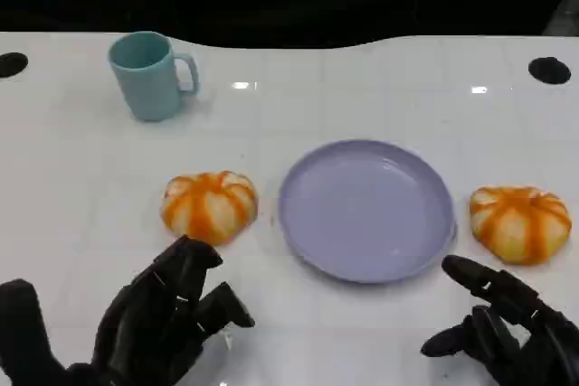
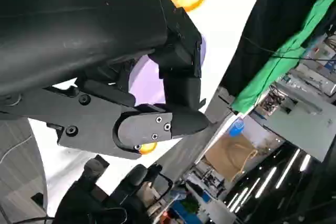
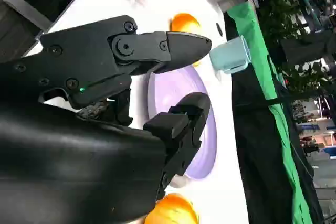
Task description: Grasp the bread from the table and place it into the plate.
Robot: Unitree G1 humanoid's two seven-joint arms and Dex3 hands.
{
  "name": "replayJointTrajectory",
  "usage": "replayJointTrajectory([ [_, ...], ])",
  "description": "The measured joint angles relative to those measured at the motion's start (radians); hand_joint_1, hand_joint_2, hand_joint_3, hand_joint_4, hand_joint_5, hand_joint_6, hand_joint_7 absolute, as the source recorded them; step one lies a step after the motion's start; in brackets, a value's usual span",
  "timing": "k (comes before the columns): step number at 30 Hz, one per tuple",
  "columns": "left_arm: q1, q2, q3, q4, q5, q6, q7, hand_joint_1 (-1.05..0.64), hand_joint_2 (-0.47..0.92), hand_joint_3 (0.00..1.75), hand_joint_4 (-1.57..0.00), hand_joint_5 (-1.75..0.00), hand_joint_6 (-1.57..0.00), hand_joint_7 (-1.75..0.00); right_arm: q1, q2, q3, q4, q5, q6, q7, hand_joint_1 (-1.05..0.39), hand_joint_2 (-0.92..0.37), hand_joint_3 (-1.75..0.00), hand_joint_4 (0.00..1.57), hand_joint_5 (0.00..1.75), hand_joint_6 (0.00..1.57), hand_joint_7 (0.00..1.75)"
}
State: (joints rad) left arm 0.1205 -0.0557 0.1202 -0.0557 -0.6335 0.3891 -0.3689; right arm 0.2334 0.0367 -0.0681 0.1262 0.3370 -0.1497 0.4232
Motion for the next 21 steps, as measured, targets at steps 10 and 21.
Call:
replayJointTrajectory([
  [10,-0.002,0.0,0.009,0.0,-0.008,0.015,0.0,-0.49,0.92,0.41,-0.67,-1.75,-0.54,-1.6,0.0,0.002,0.003,-0.008,0.0,0.004,-0.003,-0.76,-0.92,-0.32,0.74,1.1,0.96,0.34],
  [21,-0.018,0.015,-0.004,0.0,0.034,-0.032,-0.02,-0.55,0.92,0.39,-0.56,-1.67,-0.56,-1.28,0.0,0.005,0.003,-0.015,0.002,0.012,-0.012,-0.77,-0.92,-0.31,0.75,1.09,0.97,0.34],
])
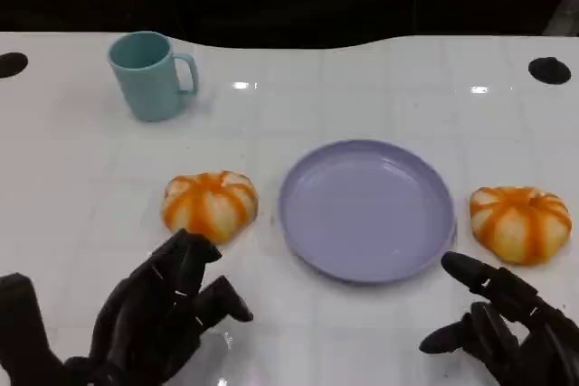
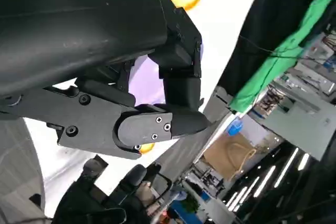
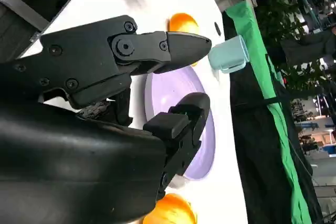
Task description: Grasp the bread from the table and place it into the plate.
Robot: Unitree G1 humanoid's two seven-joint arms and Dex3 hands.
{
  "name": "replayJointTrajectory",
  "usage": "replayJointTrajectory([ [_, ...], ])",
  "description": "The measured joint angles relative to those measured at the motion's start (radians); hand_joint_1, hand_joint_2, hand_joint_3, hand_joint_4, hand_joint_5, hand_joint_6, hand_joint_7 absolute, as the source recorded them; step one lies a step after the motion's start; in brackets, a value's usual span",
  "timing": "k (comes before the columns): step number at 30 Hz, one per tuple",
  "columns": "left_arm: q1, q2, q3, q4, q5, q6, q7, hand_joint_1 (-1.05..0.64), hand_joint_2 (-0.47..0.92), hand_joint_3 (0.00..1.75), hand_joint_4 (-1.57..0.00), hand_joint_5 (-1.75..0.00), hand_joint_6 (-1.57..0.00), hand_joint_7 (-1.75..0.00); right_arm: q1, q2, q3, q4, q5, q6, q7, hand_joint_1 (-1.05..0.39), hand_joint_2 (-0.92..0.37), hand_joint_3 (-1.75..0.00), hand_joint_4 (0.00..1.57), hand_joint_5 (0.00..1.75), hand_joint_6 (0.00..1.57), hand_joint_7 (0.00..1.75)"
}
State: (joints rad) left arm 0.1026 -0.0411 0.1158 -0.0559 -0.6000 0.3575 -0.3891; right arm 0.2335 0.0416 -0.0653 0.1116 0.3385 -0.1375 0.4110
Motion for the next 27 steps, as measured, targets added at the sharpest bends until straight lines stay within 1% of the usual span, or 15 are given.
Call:
replayJointTrajectory([
  [3,-0.01,0.018,-0.018,0.0,0.055,-0.074,-0.028,-0.55,0.92,0.37,-0.55,-1.62,-0.57,-1.19,-0.001,0.0,-0.001,0.0,0.004,0.002,0.001,-0.77,-0.92,-0.31,0.75,1.08,0.97,0.34],
  [4,-0.015,0.022,-0.023,0.001,0.068,-0.093,-0.034,-0.47,0.92,0.33,-0.46,-1.41,-0.48,-0.9,-0.001,0.0,-0.001,0.0,0.005,0.005,0.001,-0.77,-0.92,-0.3,0.75,1.08,0.97,0.34],
  [6,-0.03,0.04,-0.049,0.003,0.16,-0.176,-0.035,-0.39,0.92,0.3,-0.4,-1.26,-0.41,-0.68,-0.003,0.001,-0.001,0.0,0.005,0.006,0.001,-0.77,-0.92,-0.3,0.76,1.08,0.97,0.34],
  [8,-0.054,0.074,-0.084,0.005,0.291,-0.291,-0.024,-0.35,0.92,0.28,-0.37,-1.21,-0.38,-0.61,-0.007,0.001,-0.002,0.002,0.006,0.008,0.002,-0.77,-0.92,-0.3,0.76,1.08,0.97,0.34],
  [11,-0.086,0.099,-0.101,0.009,0.386,-0.396,-0.012,-0.34,0.92,0.27,-0.36,-1.19,-0.37,-0.58,-0.013,0.001,-0.003,0.008,0.015,0.009,0.008,-0.77,-0.92,-0.3,0.76,1.07,0.97,0.34],
  [12,-0.088,0.099,-0.105,0.013,0.392,-0.41,-0.01,-0.34,0.92,0.22,-0.32,-1.13,-0.35,-0.53,-0.015,0.001,-0.003,0.01,0.016,0.01,0.01,-0.77,-0.92,-0.3,0.76,1.07,0.97,0.34],
  [13,-0.088,0.105,-0.114,0.017,0.43,-0.425,0.0,-0.41,0.92,0.12,-0.28,-0.98,-0.4,-0.37,-0.016,0.0,-0.003,0.012,0.017,0.009,0.011,-0.77,-0.92,-0.3,0.76,1.07,0.97,0.33],
  [14,-0.091,0.121,-0.127,0.018,0.495,-0.434,0.02,-0.44,0.92,0.08,-0.27,-0.92,-0.43,-0.3,-0.018,0.001,-0.003,0.015,0.016,0.009,0.011,-0.77,-0.92,-0.31,0.76,1.07,0.97,0.33],
  [15,-0.1,0.145,-0.143,0.018,0.583,-0.44,0.049,-0.45,0.92,0.06,-0.27,-0.89,-0.44,-0.26,-0.02,0.001,-0.003,0.019,0.016,0.009,0.011,-0.77,-0.92,-0.31,0.76,1.07,0.97,0.33],
  [17,-0.13,0.198,-0.168,0.018,0.76,-0.453,0.12,-0.46,0.88,0.01,-0.24,-0.74,-0.48,-0.15,-0.022,0.002,-0.002,0.026,0.015,0.006,0.012,-0.76,-0.92,-0.31,0.76,1.07,0.97,0.33],
  [20,-0.184,0.29,-0.206,0.018,1.016,-0.52,0.245,-0.47,0.87,0.0,-0.25,-0.68,-0.5,-0.09,-0.022,0.002,-0.002,0.028,0.013,0.0,0.012,-0.76,-0.92,-0.32,0.76,1.07,0.97,0.33],
  [21,-0.2,0.309,-0.211,0.018,1.054,-0.539,0.269,-0.47,0.87,0.0,-0.25,-0.67,-0.5,-0.09,-0.022,0.002,-0.002,0.028,0.012,-0.005,0.012,-0.76,-0.92,-0.32,0.76,1.07,0.97,0.33],
  [22,-0.21,0.316,-0.215,0.018,1.069,-0.55,0.287,-0.49,0.82,0.0,-0.16,-0.62,-0.45,-0.05,-0.022,0.002,-0.003,0.028,0.011,-0.007,0.012,-0.76,-0.92,-0.32,0.76,1.07,0.97,0.33],
  [23,-0.22,0.323,-0.227,0.018,1.104,-0.554,0.3,-0.51,0.8,0.0,-0.12,-0.61,-0.43,-0.04,-0.021,0.002,-0.003,0.028,0.01,-0.008,0.012,-0.76,-0.92,-0.32,0.76,1.07,0.97,0.33],
  [27,-0.256,0.386,-0.287,0.017,1.281,-0.535,0.303,-0.5,0.74,0.0,-0.05,-0.58,-0.38,0.0,-0.022,0.002,-0.002,0.029,0.007,-0.008,0.012,-0.76,-0.92,-0.32,0.76,1.07,0.97,0.33],
])
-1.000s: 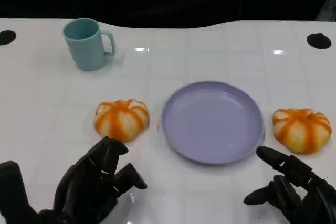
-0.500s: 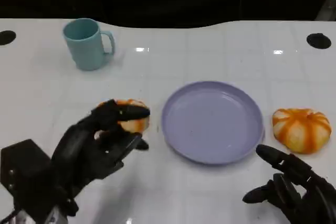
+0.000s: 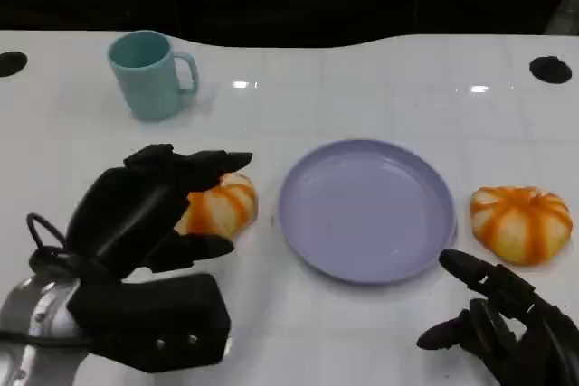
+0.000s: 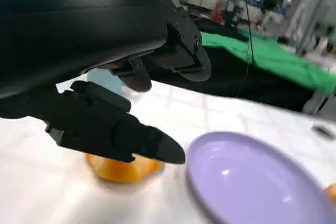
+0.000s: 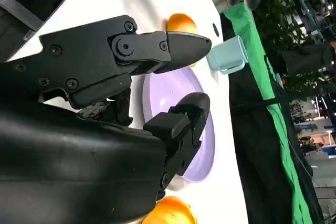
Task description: Grasp the bread from the table and place it into the plate.
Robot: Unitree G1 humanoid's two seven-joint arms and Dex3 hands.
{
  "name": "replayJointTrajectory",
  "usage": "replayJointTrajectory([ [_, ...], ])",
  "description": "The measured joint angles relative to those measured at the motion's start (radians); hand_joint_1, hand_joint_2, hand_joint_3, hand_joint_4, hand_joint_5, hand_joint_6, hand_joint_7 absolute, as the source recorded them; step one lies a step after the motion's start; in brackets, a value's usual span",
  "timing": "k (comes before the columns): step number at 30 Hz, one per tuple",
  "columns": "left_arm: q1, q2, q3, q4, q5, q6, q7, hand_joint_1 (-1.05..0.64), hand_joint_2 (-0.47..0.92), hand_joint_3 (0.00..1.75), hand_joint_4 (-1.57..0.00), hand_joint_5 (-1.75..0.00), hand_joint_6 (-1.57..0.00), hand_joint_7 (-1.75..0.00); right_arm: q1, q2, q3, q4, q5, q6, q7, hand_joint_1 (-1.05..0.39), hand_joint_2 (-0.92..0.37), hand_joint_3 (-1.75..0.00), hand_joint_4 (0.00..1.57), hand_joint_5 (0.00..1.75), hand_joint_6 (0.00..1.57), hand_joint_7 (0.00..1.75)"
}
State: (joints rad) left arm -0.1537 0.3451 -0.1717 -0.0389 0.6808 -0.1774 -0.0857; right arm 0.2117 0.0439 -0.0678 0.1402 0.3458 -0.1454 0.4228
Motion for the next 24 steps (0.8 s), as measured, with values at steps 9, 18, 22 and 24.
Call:
replayJointTrajectory([
  [9,-0.099,0.049,-0.107,0.014,0.173,0.116,-0.102,-0.38,0.74,0.01,-0.01,-0.35,-0.25,-0.01,0.0,-0.001,-0.001,0.0,-0.003,0.0,0.004,-0.76,-0.92,-0.31,0.76,1.08,0.98,0.33],
  [18,-0.218,0.011,-0.198,0.189,0.206,0.229,-0.158,-0.29,0.77,0.0,-0.06,-0.22,-0.23,0.0,0.004,-0.001,-0.002,-0.004,-0.001,0.0,0.008,-0.76,-0.92,-0.32,0.75,1.07,0.97,0.32],
  [22,-0.265,-0.025,-0.23,0.293,0.206,0.255,-0.149,-0.35,0.76,0.0,-0.1,-0.15,-0.24,0.0,0.008,-0.002,-0.002,-0.006,-0.001,0.0,0.009,-0.77,-0.92,-0.31,0.76,1.08,0.98,0.33],
  [24,-0.301,-0.049,-0.247,0.371,0.206,0.268,-0.133,-0.38,0.75,0.0,-0.11,-0.14,-0.24,0.0,0.009,-0.002,-0.001,-0.008,-0.003,-0.001,0.008,-0.77,-0.92,-0.31,0.76,1.08,0.98,0.33],
])
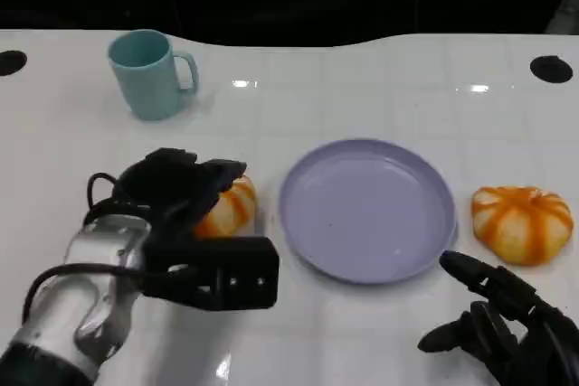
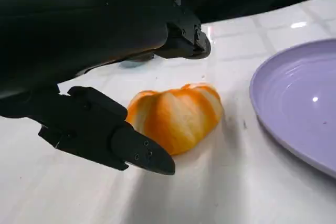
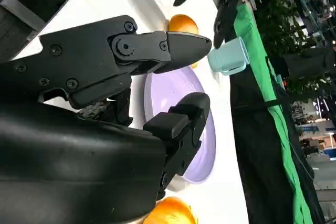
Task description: Grasp the bread from the table and place it into the plate.
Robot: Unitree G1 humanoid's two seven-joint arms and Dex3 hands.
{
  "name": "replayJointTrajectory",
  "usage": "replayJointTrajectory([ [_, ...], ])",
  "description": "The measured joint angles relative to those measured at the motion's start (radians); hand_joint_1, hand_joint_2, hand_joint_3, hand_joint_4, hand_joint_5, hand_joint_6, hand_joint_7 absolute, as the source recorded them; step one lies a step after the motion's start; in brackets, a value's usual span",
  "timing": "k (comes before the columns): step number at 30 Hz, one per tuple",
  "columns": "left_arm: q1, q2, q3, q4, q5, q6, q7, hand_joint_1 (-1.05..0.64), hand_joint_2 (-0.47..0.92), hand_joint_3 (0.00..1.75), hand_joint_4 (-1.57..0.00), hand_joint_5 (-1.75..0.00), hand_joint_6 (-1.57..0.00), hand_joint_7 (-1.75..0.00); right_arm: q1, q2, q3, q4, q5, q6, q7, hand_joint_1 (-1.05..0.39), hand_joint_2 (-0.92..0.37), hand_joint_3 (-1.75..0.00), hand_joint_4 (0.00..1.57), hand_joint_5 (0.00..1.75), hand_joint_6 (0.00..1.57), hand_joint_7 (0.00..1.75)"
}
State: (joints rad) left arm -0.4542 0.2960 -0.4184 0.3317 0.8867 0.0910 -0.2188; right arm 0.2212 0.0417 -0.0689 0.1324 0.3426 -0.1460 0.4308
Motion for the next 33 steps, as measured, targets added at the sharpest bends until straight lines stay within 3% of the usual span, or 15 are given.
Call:
replayJointTrajectory([
  [5,-0.044,-0.026,-0.023,0.092,-0.003,0.014,0.029,-0.43,0.76,0.01,-0.13,-0.11,-0.24,0.0,0.003,0.0,0.001,-0.001,-0.007,-0.005,-0.003,-0.77,-0.92,-0.32,0.75,1.09,0.98,0.33],
  [11,-0.196,-0.121,-0.055,0.482,-0.036,0.017,0.163,-0.45,0.75,0.0,-0.18,-0.1,-0.29,-0.02,0.003,0.002,0.002,-0.003,-0.002,-0.006,0.002,-0.77,-0.92,-0.31,0.74,1.09,0.97,0.33],
  [15,-0.255,-0.142,-0.064,0.589,-0.064,-0.016,0.221,-0.46,0.76,0.01,-0.2,-0.1,-0.31,-0.02,0.004,0.002,0.0,-0.003,0.001,-0.005,0.002,-0.77,-0.92,-0.31,0.74,1.09,0.97,0.33],
  [18,-0.292,-0.155,-0.075,0.676,-0.079,-0.042,0.256,-0.47,0.82,0.02,-0.33,-0.13,-0.4,-0.04,0.005,0.002,0.0,-0.004,0.001,-0.005,0.002,-0.76,-0.92,-0.31,0.74,1.09,0.97,0.33],
  [19,-0.312,-0.164,-0.081,0.718,-0.08,-0.051,0.27,-0.44,0.83,0.01,-0.42,-0.16,-0.47,-0.05,0.005,0.002,0.0,-0.004,0.001,-0.005,0.001,-0.76,-0.92,-0.31,0.74,1.09,0.97,0.33],
  [20,-0.328,-0.17,-0.082,0.754,-0.087,-0.063,0.281,-0.35,0.88,0.03,-0.61,-0.25,-0.63,-0.09,0.004,0.003,0.001,-0.006,0.0,-0.005,0.001,-0.76,-0.92,-0.31,0.74,1.08,0.97,0.33],
  [22,-0.348,-0.177,-0.079,0.797,-0.112,-0.087,0.313,-0.3,0.91,0.05,-0.71,-0.29,-0.72,-0.11,0.005,0.003,0.002,-0.011,0.0,-0.005,0.0,-0.76,-0.92,-0.31,0.74,1.08,0.97,0.33],
  [23,-0.351,-0.178,-0.077,0.812,-0.12,-0.098,0.331,-0.32,0.9,0.03,-0.73,-0.94,-0.89,-0.29,0.006,0.003,0.002,-0.013,0.0,-0.005,-0.001,-0.76,-0.92,-0.32,0.74,1.08,0.97,0.33],
  [24,-0.354,-0.178,-0.075,0.822,-0.127,-0.104,0.349,-0.29,0.91,0.13,-0.76,-1.42,-0.75,-1.09,0.009,0.003,0.002,-0.015,0.0,-0.005,-0.001,-0.75,-0.92,-0.32,0.73,1.08,0.97,0.33],
  [25,-0.354,-0.178,-0.071,0.826,-0.137,-0.113,0.369,-0.28,0.92,0.16,-0.77,-1.58,-0.67,-1.41,0.01,0.003,0.002,-0.016,0.0,-0.005,-0.001,-0.75,-0.92,-0.32,0.73,1.08,0.97,0.33],
  [27,-0.359,-0.178,-0.061,0.833,-0.155,-0.129,0.406,-0.27,0.92,0.18,-0.77,-1.71,-0.6,-1.68,0.011,0.003,0.002,-0.017,0.0,-0.005,-0.001,-0.75,-0.92,-0.32,0.73,1.08,0.97,0.33],
  [29,-0.363,-0.179,-0.061,0.841,-0.16,-0.141,0.42,-0.27,0.92,0.19,-0.78,-1.74,-0.59,-1.73,0.011,0.003,0.002,-0.019,-0.001,-0.005,-0.001,-0.75,-0.92,-0.32,0.73,1.08,0.97,0.33],
  [30,-0.363,-0.18,-0.061,0.845,-0.161,-0.145,0.425,-0.22,0.86,0.48,-0.81,-1.74,-0.58,-1.74,0.011,0.003,0.002,-0.02,-0.001,-0.005,-0.001,-0.75,-0.92,-0.33,0.73,1.08,0.96,0.33],
  [33,-0.35,-0.177,-0.038,0.839,-0.2,-0.204,0.491,-0.17,0.7,0.85,-0.83,-1.75,-0.58,-1.75,0.01,0.003,0.002,-0.02,0.0,-0.005,0.001,-0.75,-0.92,-0.33,0.73,1.08,0.96,0.33],
])
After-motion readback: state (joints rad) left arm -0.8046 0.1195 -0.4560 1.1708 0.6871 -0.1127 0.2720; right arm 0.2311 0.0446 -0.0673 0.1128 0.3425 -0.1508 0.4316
